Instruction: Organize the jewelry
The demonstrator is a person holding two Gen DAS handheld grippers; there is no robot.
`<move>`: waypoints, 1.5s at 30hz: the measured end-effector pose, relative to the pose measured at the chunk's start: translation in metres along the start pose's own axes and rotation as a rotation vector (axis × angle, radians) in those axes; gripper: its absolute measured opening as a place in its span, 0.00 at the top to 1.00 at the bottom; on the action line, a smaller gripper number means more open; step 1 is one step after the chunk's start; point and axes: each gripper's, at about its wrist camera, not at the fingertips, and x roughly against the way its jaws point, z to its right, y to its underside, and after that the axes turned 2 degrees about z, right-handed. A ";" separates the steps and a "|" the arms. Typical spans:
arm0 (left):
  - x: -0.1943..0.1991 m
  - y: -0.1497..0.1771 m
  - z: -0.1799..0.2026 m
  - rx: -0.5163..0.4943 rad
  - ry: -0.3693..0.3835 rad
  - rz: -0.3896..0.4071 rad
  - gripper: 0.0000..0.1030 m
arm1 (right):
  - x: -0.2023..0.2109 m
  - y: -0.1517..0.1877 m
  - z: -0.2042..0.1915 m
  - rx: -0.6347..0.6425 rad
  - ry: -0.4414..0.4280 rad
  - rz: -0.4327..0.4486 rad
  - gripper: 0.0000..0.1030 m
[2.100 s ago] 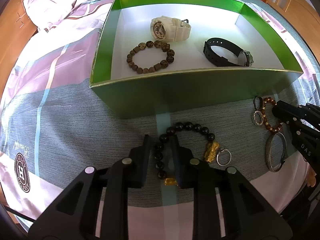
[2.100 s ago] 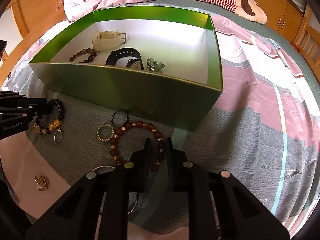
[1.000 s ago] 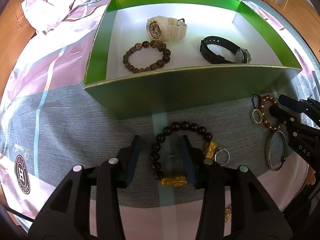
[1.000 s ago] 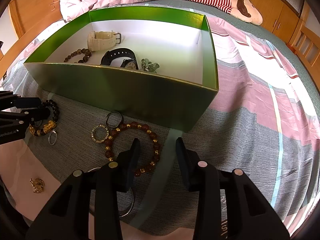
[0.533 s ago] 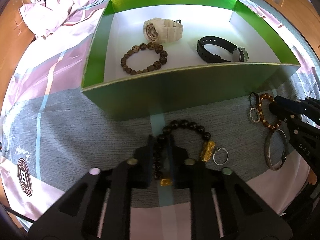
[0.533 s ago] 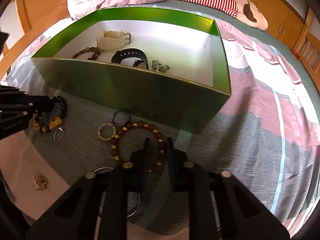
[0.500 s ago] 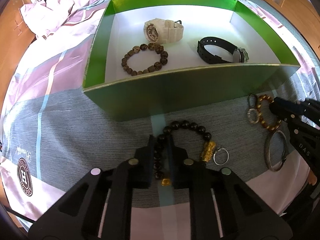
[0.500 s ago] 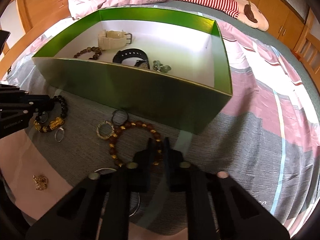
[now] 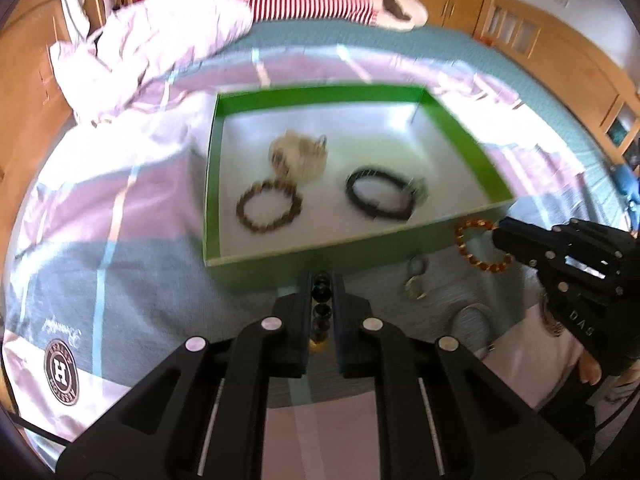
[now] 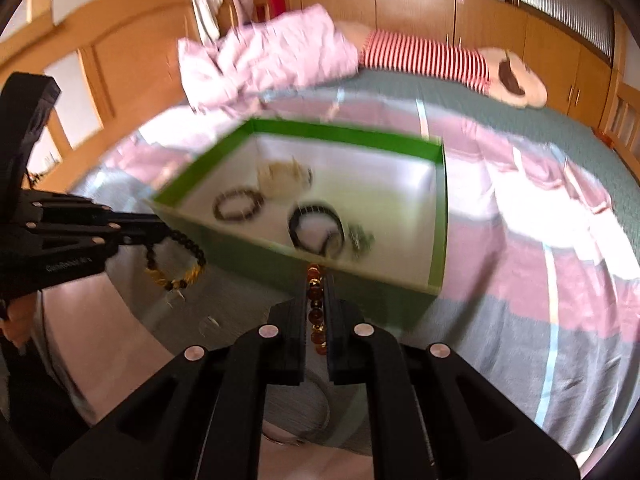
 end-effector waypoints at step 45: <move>-0.026 0.080 0.052 -0.246 0.242 -0.285 0.49 | -0.037 0.063 0.005 0.041 -0.009 -0.372 0.30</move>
